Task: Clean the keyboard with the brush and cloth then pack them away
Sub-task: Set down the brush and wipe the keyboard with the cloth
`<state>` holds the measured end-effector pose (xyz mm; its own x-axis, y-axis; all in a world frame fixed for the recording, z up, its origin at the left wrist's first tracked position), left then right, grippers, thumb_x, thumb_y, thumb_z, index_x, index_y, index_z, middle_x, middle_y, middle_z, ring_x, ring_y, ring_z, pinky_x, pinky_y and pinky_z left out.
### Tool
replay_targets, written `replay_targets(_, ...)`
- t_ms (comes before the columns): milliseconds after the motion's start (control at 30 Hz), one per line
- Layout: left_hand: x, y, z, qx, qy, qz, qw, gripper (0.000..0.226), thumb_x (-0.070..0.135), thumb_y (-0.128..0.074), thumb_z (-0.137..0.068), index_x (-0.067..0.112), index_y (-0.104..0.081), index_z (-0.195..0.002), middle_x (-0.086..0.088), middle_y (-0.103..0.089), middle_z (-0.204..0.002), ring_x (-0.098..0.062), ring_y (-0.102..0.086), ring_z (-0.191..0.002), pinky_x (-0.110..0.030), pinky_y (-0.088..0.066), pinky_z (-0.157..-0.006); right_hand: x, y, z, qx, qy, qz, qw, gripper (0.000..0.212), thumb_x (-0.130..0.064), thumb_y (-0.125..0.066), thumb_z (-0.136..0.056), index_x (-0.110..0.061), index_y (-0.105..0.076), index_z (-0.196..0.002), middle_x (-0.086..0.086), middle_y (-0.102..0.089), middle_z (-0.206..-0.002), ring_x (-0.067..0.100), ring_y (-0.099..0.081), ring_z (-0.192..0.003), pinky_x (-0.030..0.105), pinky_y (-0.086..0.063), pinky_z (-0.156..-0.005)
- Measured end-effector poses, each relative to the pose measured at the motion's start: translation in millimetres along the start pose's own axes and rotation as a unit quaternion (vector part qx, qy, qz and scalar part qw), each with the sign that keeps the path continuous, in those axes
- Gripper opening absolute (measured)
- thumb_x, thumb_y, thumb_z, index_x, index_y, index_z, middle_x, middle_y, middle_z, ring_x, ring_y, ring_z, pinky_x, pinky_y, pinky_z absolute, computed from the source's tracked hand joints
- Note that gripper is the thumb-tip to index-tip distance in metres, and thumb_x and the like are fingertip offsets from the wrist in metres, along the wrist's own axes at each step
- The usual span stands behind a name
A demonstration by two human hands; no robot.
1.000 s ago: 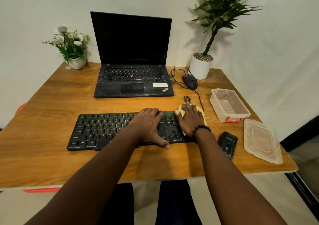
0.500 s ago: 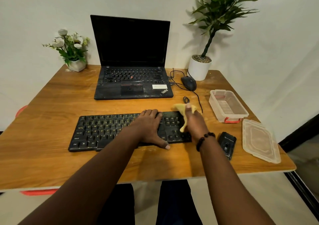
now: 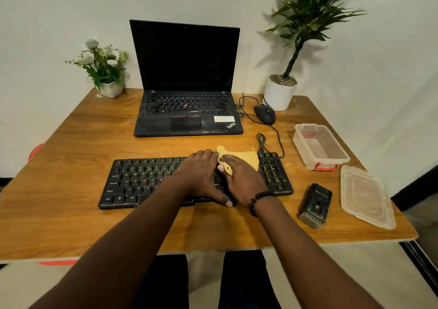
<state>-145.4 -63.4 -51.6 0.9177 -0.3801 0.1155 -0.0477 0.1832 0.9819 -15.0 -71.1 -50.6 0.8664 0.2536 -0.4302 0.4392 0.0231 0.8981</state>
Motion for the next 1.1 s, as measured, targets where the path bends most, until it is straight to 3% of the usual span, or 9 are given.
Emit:
replay_targets(167, 1, 2, 2, 0.004, 0.002, -0.012, 1.000, 0.140, 0.092, -0.060, -0.057, 0.007, -0.010, -0.156, -0.010, -0.018, -0.161, -0.029, -0.020, -0.147, -0.038, -0.017, -0.120, 44, 24, 3, 0.081, -0.061, 0.057, 0.993, 0.038, -0.017, -0.052, -0.095, -0.011, -0.054, -0.132, 0.000, -0.050, -0.139, 0.017, -0.042, -0.127, 0.028, -0.031, -0.110)
replay_targets(300, 1, 0, 0, 0.005, -0.006, -0.010, 1.000, 0.140, 0.092, -0.059, -0.057, 0.007, -0.010, -0.156, -0.010, -0.018, -0.161, -0.029, -0.019, -0.146, -0.038, -0.016, -0.120, 6, 1, 2, 0.058, -0.004, -0.004, 0.998, 0.037, -0.025, -0.048, -0.098, -0.013, -0.053, -0.133, -0.003, -0.049, -0.138, 0.013, -0.040, -0.129, 0.025, -0.029, -0.110)
replay_targets(400, 1, 1, 1, 0.007, -0.004, -0.010, 1.000, 0.140, 0.093, -0.058, -0.057, 0.007, -0.010, -0.157, -0.010, -0.018, -0.161, -0.028, -0.020, -0.146, -0.038, -0.016, -0.120, 15, 16, -3, 0.023, 0.067, 0.091, 0.993, 0.036, -0.023, -0.052, -0.096, -0.018, -0.055, -0.131, -0.006, -0.052, -0.135, 0.014, -0.045, -0.124, 0.030, -0.030, -0.112)
replay_targets(500, 0, -1, 2, 0.010, 0.001, -0.010, 1.000, 0.141, 0.095, -0.057, -0.056, 0.007, -0.011, -0.156, -0.009, -0.018, -0.162, -0.028, -0.019, -0.147, -0.038, -0.016, -0.120, 39, 32, -10, 0.069, -0.005, 0.152, 0.986, 0.028, -0.019, -0.052, -0.093, -0.011, -0.062, -0.119, 0.003, -0.060, -0.123, 0.021, -0.052, -0.112, 0.033, -0.037, -0.105)
replay_targets(567, 0, -2, 2, 0.011, 0.000, -0.010, 1.000, 0.141, 0.095, -0.057, -0.056, 0.006, -0.012, -0.156, -0.010, -0.019, -0.161, -0.029, -0.020, -0.146, -0.038, -0.017, -0.120, 31, 24, -9, 0.089, -0.042, 0.097, 0.990, 0.027, -0.020, -0.052, -0.095, -0.007, -0.064, -0.114, 0.004, -0.061, -0.119, 0.022, -0.054, -0.109, 0.033, -0.042, -0.100)
replay_targets(700, 1, -1, 0, 0.015, -0.005, -0.002, 1.000, 0.139, 0.093, -0.059, -0.056, 0.007, -0.014, -0.155, -0.011, -0.022, -0.159, -0.028, -0.023, -0.144, -0.038, -0.018, -0.120, 8, 5, -3, 0.042, 0.026, 0.037, 0.998, 0.034, -0.021, -0.052, -0.096, -0.012, -0.058, -0.128, -0.003, -0.054, -0.133, 0.016, -0.047, -0.123, 0.030, -0.038, -0.106)
replay_targets(867, 2, 0, 6, -0.018, 0.006, 0.031, 0.999, 0.146, 0.086, -0.067, -0.058, 0.008, 0.004, -0.158, -0.010, 0.001, -0.167, -0.029, -0.001, -0.152, -0.038, -0.003, -0.122, 19, 15, -23, 0.029, -0.051, 0.034, 0.998, 0.034, -0.026, -0.049, -0.098, -0.011, -0.058, -0.127, 0.004, -0.057, -0.131, 0.021, -0.051, -0.122, 0.034, -0.040, -0.105)
replay_targets(1000, 0, 2, 5, -0.029, 0.012, 0.065, 0.997, 0.155, 0.085, -0.070, -0.053, 0.009, 0.017, -0.155, -0.009, 0.009, -0.167, -0.028, 0.001, -0.153, -0.038, 0.000, -0.122, -8, -8, -19, -0.051, 0.007, 0.003, 0.999, 0.045, -0.031, -0.039, -0.102, -0.015, -0.042, -0.143, -0.001, -0.038, -0.151, 0.015, -0.030, -0.141, 0.033, -0.025, -0.116)
replay_targets(1100, 1, 0, 6, -0.032, 0.014, 0.053, 0.998, 0.155, 0.085, -0.070, -0.054, 0.009, 0.019, -0.155, -0.013, 0.009, -0.166, -0.031, 0.005, -0.153, -0.038, 0.005, -0.119, 11, 21, -18, -0.019, -0.078, -0.075, 0.994, 0.040, -0.039, -0.037, -0.101, -0.016, -0.054, -0.130, 0.003, -0.062, -0.123, 0.021, -0.055, -0.116, 0.034, -0.045, -0.092)
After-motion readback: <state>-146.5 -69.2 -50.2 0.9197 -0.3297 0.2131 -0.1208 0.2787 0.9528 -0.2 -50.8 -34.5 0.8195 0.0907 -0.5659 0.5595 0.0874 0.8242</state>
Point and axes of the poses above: each hand's wrist, its own z-axis away from the middle knuckle, its own y-axis out of the back of the hand, x = y × z, the point moved 3 cm from there along -z, towards the middle knuckle
